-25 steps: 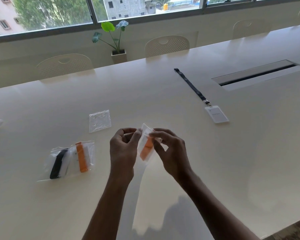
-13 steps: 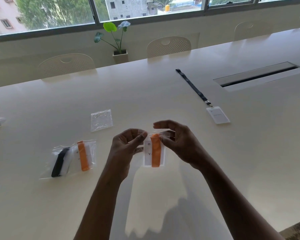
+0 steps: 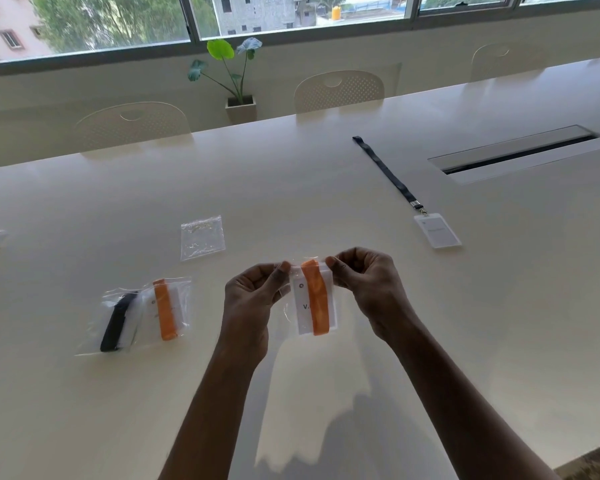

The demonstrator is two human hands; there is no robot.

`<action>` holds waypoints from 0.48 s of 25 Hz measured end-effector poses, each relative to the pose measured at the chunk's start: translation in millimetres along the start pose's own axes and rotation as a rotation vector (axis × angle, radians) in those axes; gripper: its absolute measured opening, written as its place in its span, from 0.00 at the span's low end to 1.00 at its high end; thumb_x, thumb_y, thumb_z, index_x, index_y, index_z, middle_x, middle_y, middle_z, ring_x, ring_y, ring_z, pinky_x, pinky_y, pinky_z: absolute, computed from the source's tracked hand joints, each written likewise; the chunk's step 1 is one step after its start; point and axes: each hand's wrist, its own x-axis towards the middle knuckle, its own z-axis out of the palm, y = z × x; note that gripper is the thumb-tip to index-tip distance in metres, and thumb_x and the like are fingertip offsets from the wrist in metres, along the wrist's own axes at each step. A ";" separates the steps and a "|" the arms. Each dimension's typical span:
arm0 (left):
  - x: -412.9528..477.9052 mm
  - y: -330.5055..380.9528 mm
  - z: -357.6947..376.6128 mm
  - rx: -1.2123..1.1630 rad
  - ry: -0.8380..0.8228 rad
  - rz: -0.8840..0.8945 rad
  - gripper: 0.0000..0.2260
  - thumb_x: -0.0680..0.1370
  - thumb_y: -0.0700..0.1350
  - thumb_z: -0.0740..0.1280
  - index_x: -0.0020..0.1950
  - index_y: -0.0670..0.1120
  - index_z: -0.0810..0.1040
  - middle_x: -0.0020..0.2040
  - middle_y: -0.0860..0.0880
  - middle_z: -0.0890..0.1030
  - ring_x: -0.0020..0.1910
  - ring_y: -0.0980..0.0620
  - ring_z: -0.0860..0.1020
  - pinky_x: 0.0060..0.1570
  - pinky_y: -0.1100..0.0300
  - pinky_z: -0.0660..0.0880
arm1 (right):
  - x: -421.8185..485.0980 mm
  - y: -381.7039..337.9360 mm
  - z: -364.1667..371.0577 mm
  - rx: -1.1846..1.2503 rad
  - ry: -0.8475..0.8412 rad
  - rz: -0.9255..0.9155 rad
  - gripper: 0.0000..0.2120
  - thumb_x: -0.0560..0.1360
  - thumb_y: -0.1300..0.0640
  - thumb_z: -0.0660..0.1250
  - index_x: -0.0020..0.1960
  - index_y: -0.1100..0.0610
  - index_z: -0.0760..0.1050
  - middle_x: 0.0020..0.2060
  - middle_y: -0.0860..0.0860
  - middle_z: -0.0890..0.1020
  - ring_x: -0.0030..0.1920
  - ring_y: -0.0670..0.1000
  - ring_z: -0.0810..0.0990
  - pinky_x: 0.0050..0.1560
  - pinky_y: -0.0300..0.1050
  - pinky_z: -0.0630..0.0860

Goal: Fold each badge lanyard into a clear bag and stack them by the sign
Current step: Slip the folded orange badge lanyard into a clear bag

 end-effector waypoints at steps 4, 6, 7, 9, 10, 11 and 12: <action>0.5 -3.2 3.6 0.023 0.086 0.028 0.09 0.71 0.48 0.74 0.46 0.44 0.85 0.41 0.48 0.87 0.45 0.51 0.85 0.54 0.53 0.80 | 3.0 0.1 6.1 -0.049 0.033 -0.012 0.06 0.81 0.61 0.70 0.48 0.63 0.83 0.40 0.55 0.87 0.40 0.47 0.86 0.44 0.38 0.83; -1.3 -4.8 6.6 -0.008 0.123 0.045 0.09 0.71 0.48 0.74 0.46 0.44 0.85 0.40 0.49 0.87 0.43 0.51 0.85 0.52 0.55 0.81 | 3.1 -0.9 9.8 -0.005 0.035 0.003 0.07 0.81 0.61 0.70 0.46 0.63 0.83 0.38 0.54 0.86 0.38 0.46 0.86 0.43 0.38 0.83; -2.5 -5.0 7.1 -0.030 0.125 0.051 0.09 0.71 0.48 0.74 0.46 0.44 0.85 0.41 0.48 0.87 0.43 0.51 0.86 0.51 0.56 0.82 | 2.6 -2.0 10.7 0.024 0.033 0.011 0.07 0.81 0.62 0.70 0.46 0.63 0.83 0.37 0.53 0.86 0.38 0.46 0.86 0.43 0.38 0.83; -4.5 -3.6 4.4 -0.081 0.071 0.057 0.06 0.73 0.47 0.73 0.45 0.45 0.86 0.41 0.46 0.88 0.44 0.50 0.86 0.50 0.56 0.83 | 1.6 -4.7 10.5 0.045 0.033 0.009 0.06 0.81 0.62 0.70 0.46 0.62 0.83 0.38 0.53 0.87 0.38 0.47 0.86 0.44 0.39 0.84; -5.4 -2.4 1.4 -0.097 0.025 0.056 0.05 0.73 0.46 0.73 0.45 0.46 0.86 0.42 0.45 0.87 0.45 0.49 0.86 0.51 0.56 0.84 | 1.2 -5.4 10.0 0.032 0.037 -0.004 0.06 0.80 0.62 0.70 0.45 0.61 0.83 0.38 0.53 0.87 0.39 0.48 0.87 0.45 0.40 0.84; -5.6 -1.2 -2.1 -0.099 -0.018 0.049 0.05 0.75 0.45 0.72 0.46 0.45 0.86 0.44 0.45 0.87 0.46 0.48 0.86 0.52 0.55 0.84 | 1.2 -6.4 10.0 0.008 0.041 -0.020 0.06 0.80 0.61 0.71 0.45 0.60 0.83 0.38 0.53 0.87 0.40 0.48 0.87 0.45 0.41 0.85; -5.5 0.3 -5.7 -0.089 -0.049 0.033 0.05 0.76 0.43 0.72 0.48 0.44 0.85 0.45 0.44 0.87 0.47 0.47 0.86 0.54 0.54 0.84 | 0.9 -7.5 10.3 -0.021 0.042 -0.037 0.06 0.80 0.61 0.71 0.45 0.59 0.83 0.39 0.53 0.87 0.41 0.49 0.88 0.46 0.41 0.85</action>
